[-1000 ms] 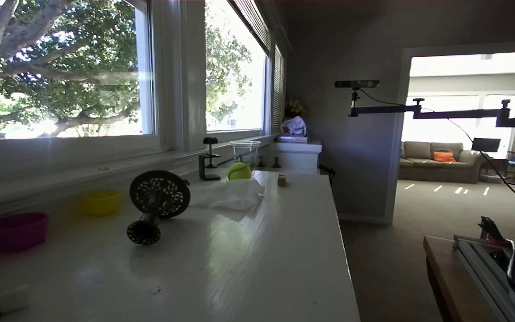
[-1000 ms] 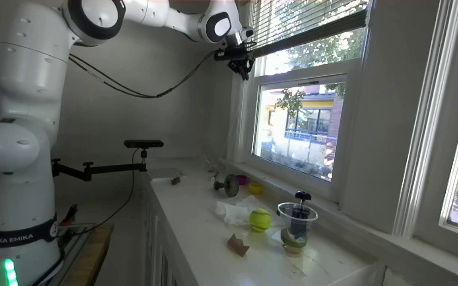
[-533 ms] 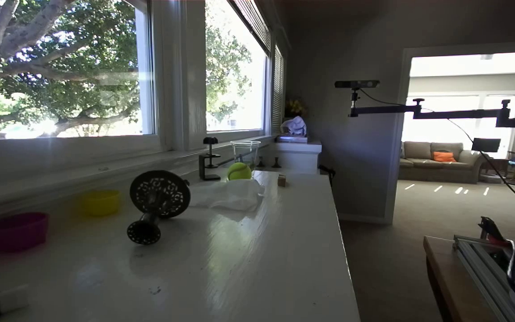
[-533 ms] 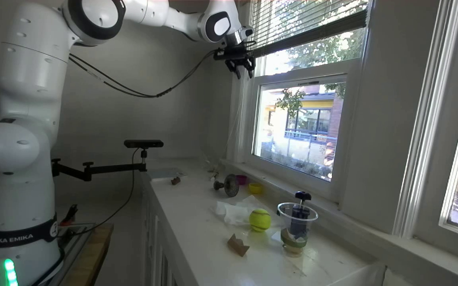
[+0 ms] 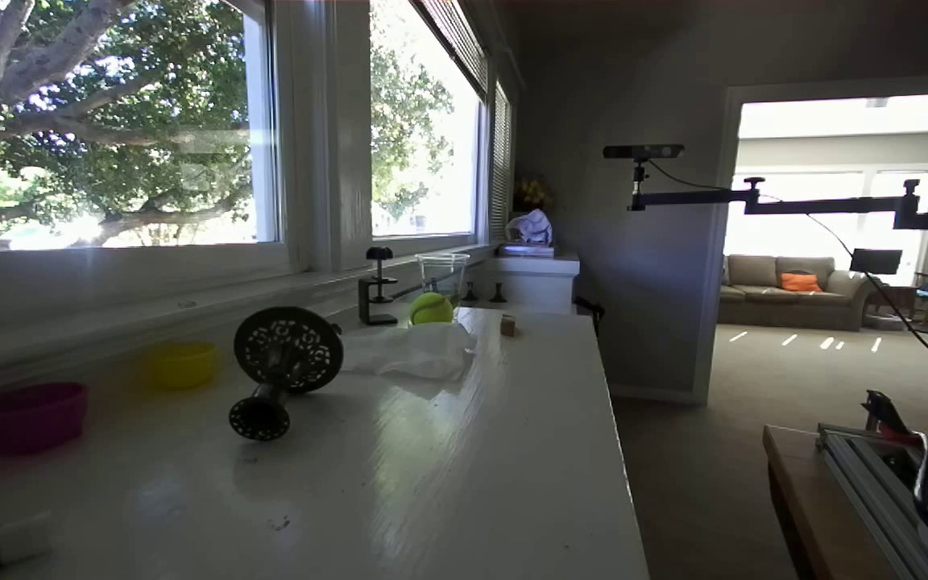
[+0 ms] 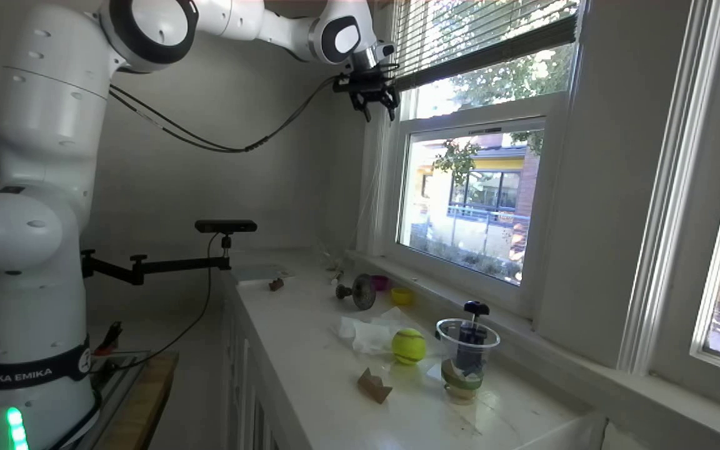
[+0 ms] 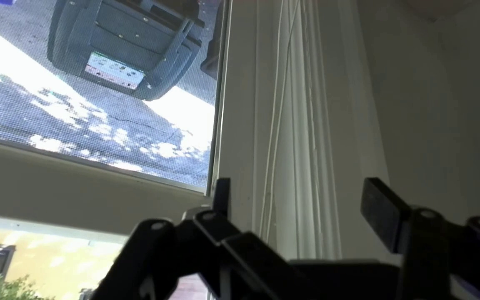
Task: Pull the white cord on the left side of the window on the left
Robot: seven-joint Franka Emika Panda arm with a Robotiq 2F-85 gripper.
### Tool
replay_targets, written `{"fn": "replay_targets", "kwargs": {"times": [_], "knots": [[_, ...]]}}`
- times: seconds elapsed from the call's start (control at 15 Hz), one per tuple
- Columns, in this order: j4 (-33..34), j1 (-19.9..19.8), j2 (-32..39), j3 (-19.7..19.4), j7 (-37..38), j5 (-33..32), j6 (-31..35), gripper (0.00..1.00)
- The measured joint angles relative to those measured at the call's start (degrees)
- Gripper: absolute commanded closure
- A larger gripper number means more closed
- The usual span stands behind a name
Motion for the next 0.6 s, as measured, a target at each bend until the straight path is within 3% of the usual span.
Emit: {"fn": "replay_targets", "kwargs": {"times": [0.4,0.6], "knots": [[2.18,0.20,1.80,0.69,-0.05,-0.01,-2.09,0.23],[3.63,0.25,3.41,0.69,-0.05,-0.06,-2.77,0.27]]}}
